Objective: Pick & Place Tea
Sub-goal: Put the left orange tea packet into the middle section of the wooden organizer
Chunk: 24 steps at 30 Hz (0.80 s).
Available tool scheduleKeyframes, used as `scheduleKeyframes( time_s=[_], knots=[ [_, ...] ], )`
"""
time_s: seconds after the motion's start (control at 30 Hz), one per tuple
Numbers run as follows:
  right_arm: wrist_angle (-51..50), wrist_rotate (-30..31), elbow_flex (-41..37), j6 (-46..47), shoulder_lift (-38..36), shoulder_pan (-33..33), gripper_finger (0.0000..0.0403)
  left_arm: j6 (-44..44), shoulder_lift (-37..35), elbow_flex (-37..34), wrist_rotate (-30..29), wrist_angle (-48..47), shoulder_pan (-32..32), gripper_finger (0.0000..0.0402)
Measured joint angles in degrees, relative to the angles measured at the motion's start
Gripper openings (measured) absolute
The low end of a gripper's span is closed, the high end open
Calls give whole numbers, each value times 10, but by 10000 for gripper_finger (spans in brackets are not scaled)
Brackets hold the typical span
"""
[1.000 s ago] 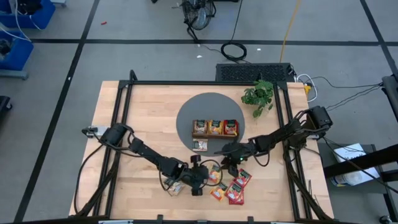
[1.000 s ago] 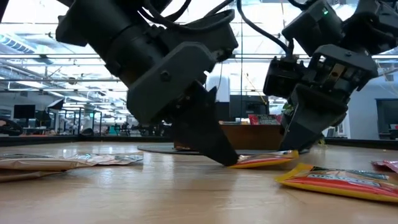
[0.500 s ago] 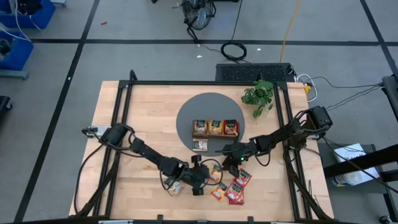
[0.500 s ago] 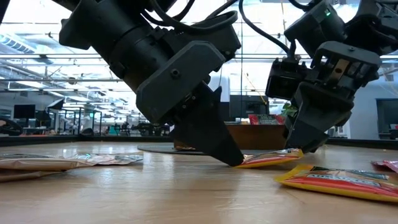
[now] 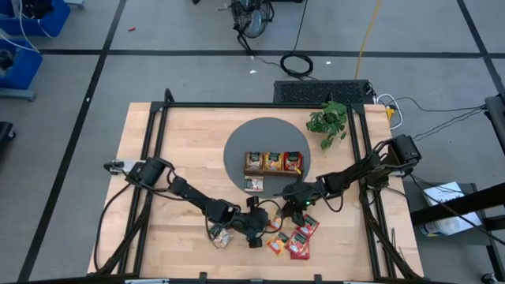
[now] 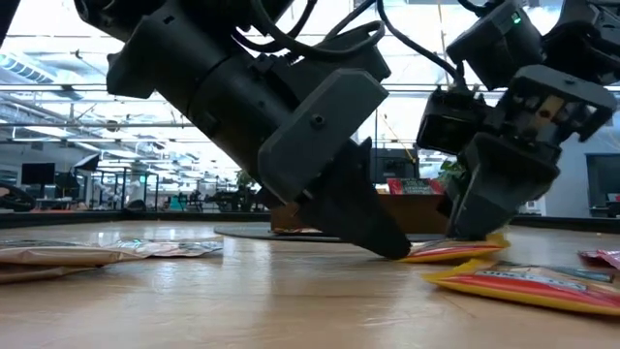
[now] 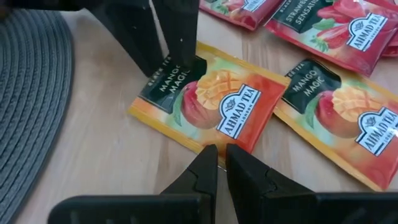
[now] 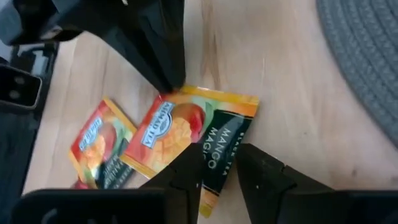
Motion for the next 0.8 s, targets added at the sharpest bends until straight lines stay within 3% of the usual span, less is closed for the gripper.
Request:
scheduleKeyframes(
  time_s=[0.2, 0.37, 0.6, 0.8],
  knots=[
    [-5, 2, 0, 2, 0, 13, 54, -3, 0, 0, 1, 7, 0, 42],
    [0, 16, 0, -24, 0, 16, 7, 8, 0, 0, 1, 13, 0, 42],
    [8, 14, 1, -48, -8, -1, 1, 26, -13, -1, -14, -13, -2, 42],
    [-19, -1, 18, -82, -59, -15, 0, 11, -62, -2, -42, -117, -24, 42]
  ],
)
